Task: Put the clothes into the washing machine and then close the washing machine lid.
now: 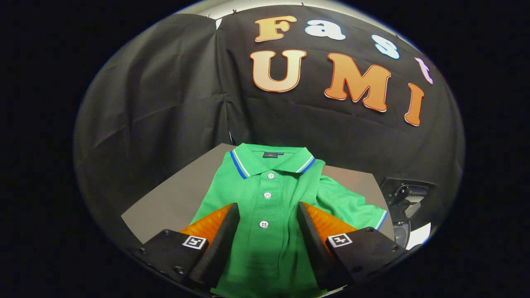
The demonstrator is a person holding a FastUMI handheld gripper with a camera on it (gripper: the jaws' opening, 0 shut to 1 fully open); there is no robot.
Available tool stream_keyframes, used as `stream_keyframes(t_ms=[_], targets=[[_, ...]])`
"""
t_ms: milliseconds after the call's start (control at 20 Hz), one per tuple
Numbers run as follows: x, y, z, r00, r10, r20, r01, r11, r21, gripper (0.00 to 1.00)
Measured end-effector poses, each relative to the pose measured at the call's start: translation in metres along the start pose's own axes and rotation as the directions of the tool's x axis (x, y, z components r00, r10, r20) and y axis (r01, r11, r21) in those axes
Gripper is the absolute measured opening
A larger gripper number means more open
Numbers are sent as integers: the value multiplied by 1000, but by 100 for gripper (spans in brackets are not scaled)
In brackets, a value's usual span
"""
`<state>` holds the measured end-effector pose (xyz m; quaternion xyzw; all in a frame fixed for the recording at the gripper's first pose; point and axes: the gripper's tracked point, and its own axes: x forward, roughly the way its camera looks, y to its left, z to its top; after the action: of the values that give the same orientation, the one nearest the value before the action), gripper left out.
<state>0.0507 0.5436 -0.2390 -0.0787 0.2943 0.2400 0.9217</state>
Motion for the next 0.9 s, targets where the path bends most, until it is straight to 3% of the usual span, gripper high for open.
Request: stream_keyframes(t_ms=[150,350,400,600,650,750,900], targets=[[1,0,0,1000,16,-15,-16,1000,0,89],[-2,3,-1,999,34,9,-34,999,-22,65],[-4,3,-2,999,40,5,-40,999,-10,65],[-3,-3,-2,997,71,9,-71,997,23,30],[-2,-4,-2,997,78,9,-78,996,45,29],[-3,-7,2,995,99,23,-100,991,84,16],[-16,-13,20,983,121,136,-146,971,188,10]])
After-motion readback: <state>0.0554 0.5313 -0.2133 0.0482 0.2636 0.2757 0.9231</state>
